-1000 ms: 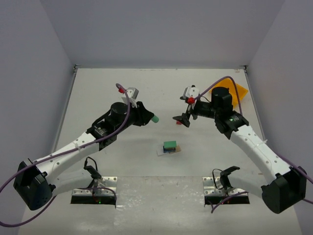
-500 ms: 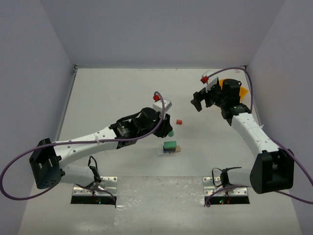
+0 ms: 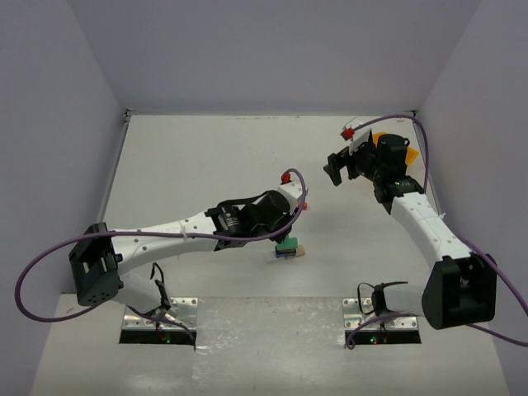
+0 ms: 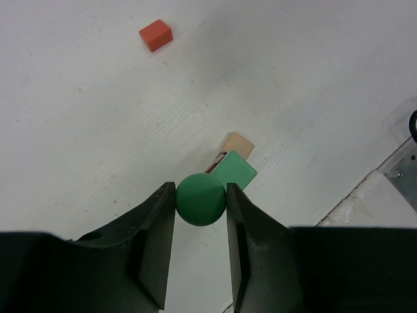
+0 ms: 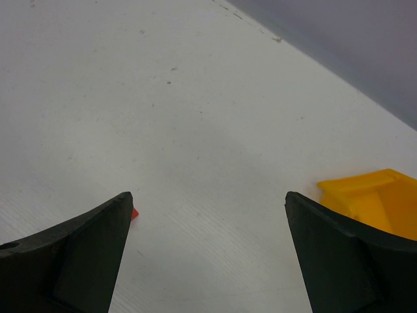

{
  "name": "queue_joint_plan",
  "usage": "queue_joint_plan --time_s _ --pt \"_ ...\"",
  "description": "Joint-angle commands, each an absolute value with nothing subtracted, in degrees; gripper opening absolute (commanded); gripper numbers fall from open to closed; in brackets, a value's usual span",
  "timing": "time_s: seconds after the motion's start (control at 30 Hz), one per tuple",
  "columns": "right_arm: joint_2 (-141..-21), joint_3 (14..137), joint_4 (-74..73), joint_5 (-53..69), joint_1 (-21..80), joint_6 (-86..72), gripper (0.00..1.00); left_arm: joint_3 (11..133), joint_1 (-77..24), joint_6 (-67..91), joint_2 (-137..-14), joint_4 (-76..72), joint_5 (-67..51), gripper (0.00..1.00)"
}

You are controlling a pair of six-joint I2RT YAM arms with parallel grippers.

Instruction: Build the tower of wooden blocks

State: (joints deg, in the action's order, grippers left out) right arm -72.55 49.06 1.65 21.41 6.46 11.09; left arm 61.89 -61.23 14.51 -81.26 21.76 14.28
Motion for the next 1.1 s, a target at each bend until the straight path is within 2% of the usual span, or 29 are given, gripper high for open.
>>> queue_joint_plan --time_s 0.0,1.07 --pt "-71.2 48.8 4.9 21.3 6.1 10.6 0.99 64.7 -62.3 11.1 -81.1 21.2 12.6 0.00" --pt "-72.2 49.0 4.0 23.8 6.1 11.2 0.99 63.5 -64.7 9.0 -82.0 17.1 14.5 0.00"
